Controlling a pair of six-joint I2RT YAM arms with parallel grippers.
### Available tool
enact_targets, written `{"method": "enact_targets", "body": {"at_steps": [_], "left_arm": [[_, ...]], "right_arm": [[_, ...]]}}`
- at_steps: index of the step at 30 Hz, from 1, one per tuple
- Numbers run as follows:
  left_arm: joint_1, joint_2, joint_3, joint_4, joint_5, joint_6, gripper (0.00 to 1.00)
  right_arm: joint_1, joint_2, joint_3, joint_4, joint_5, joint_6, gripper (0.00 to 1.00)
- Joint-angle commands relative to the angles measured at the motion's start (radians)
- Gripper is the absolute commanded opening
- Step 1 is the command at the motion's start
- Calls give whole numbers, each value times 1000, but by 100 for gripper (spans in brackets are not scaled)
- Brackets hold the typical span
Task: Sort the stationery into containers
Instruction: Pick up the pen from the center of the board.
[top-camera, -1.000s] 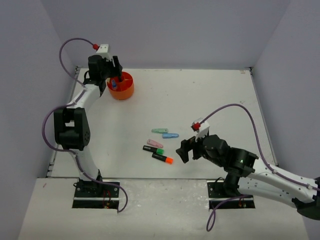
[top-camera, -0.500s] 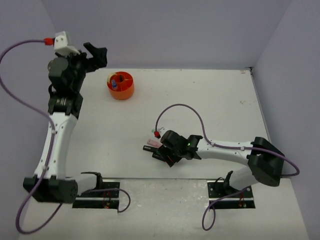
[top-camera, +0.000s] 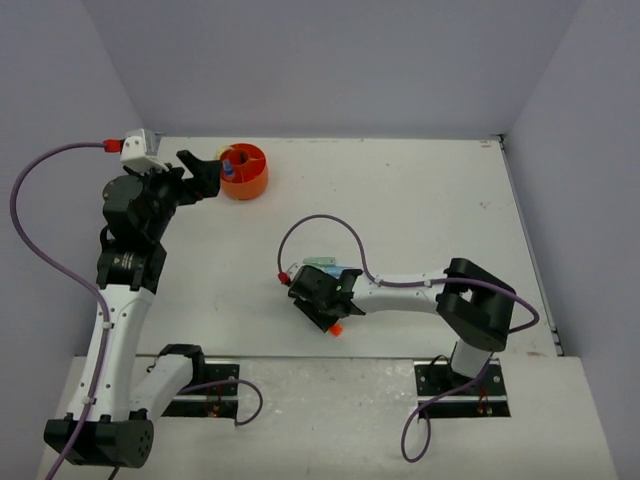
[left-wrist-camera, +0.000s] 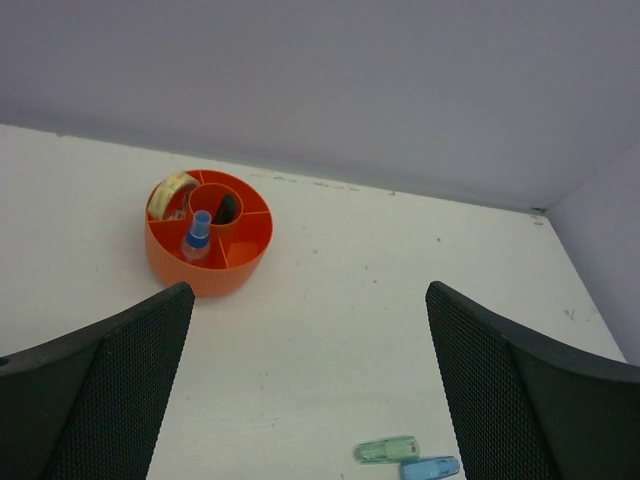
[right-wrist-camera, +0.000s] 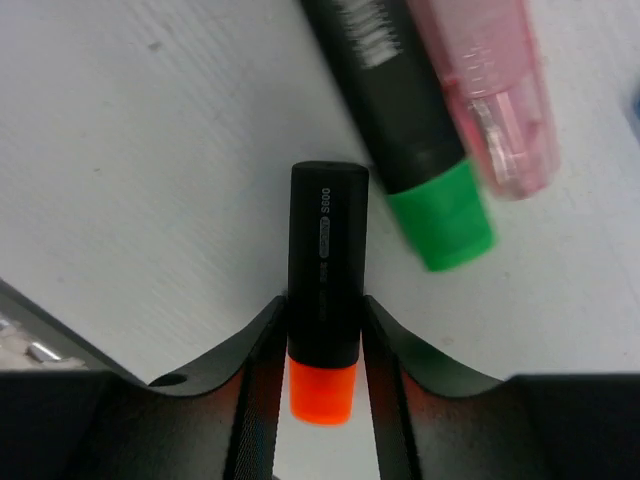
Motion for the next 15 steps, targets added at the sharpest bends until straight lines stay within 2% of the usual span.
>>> {"method": "enact_targets", "body": {"at_steps": [1, 3, 5, 11, 13, 14, 15], "left_arm": [[6, -51, -11, -33, 0, 37, 100], [6, -67, -29, -36, 0, 34, 100], [6, -76, -48, -38, 25, 28, 100], [6, -95, -140, 55, 293, -77, 100], [4, -98, -244, 169, 474, -178, 100], [3, -95, -276, 277, 512, -265, 100], [-11, -95, -315, 281, 553, -268, 100]], "right_arm": [[62, 47, 51, -37, 1, -18, 25], [87, 36, 66, -39, 2, -20, 17], [105, -1, 78, -47, 13, -18, 5], [126, -245, 61, -20, 45, -25, 2], [116, -364, 52, 7, 81, -32, 0], [104, -393, 49, 30, 114, -31, 0], [104, -423, 49, 31, 116, -31, 0]]}}
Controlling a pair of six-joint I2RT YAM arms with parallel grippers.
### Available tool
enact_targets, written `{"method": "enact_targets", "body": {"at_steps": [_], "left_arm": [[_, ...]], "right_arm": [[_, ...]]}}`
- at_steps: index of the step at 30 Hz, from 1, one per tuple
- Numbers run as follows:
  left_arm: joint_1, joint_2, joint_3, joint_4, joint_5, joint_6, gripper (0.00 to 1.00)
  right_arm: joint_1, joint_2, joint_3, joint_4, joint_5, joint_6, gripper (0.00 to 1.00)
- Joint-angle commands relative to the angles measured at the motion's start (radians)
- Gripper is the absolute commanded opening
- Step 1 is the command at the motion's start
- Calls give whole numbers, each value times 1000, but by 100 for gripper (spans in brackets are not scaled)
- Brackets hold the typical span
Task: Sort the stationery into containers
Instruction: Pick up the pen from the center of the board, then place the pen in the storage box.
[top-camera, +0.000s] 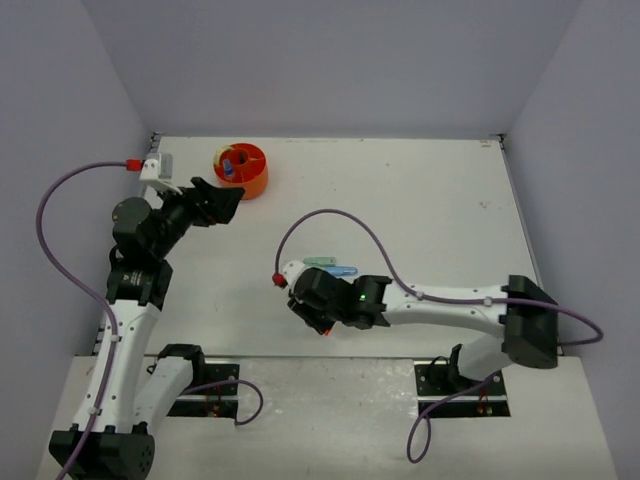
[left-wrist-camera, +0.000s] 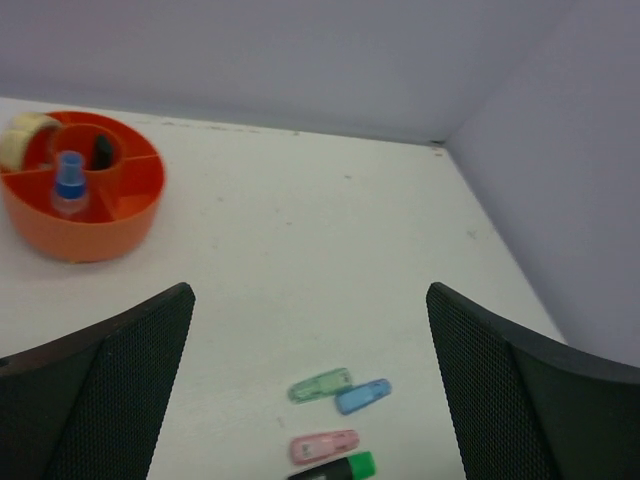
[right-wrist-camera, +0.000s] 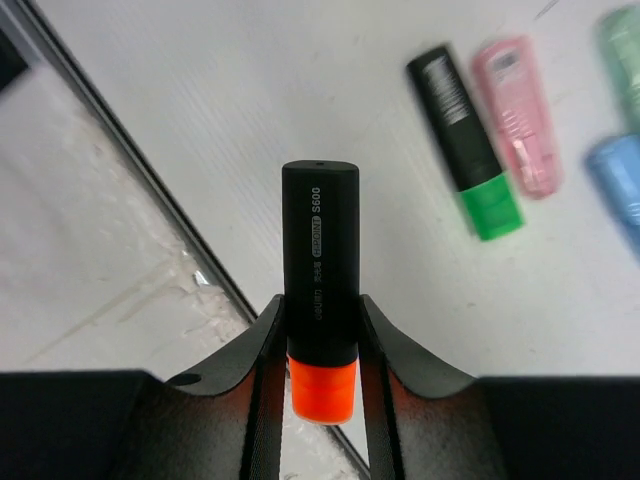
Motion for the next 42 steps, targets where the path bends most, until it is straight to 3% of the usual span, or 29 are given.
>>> {"method": "enact_targets", "body": {"at_steps": [1, 3, 4, 9, 18, 22, 26, 28, 32, 41, 42], "left_arm": [[-53, 15, -189, 368, 330, -260, 100], [-134, 41, -214, 412, 292, -295, 100], [-227, 59, -213, 424, 273, -293, 100], [-431, 147, -190, 563, 223, -338, 99], [-511, 208, -186, 624, 174, -361, 84], [-514, 215, -180, 617, 150, -352, 83], [-534, 235, -168, 670, 185, -359, 73], [-562, 261, -155, 673, 192, -347, 59], [-597, 297, -147, 680, 205, -329, 43], [-621, 311, -128, 654, 228, -269, 39], [-622, 315, -125, 650, 229, -263, 33]], "right_arm": [[-32, -238, 5, 109, 134, -6, 0], [-61, -298, -24, 203, 118, -13, 0], [-67, -334, -30, 227, 123, -13, 0], [-91, -377, -23, 236, 234, 17, 0], [-94, -431, -38, 200, 246, 36, 0], [-96, -441, -46, 195, 259, 35, 0], [-101, -427, -45, 191, 261, 35, 0], [-104, -425, -36, 191, 256, 39, 0], [-117, -415, -15, 183, 242, 39, 0], [-169, -403, 4, 149, 192, 64, 0], [-169, -403, 7, 148, 186, 65, 0]]}}
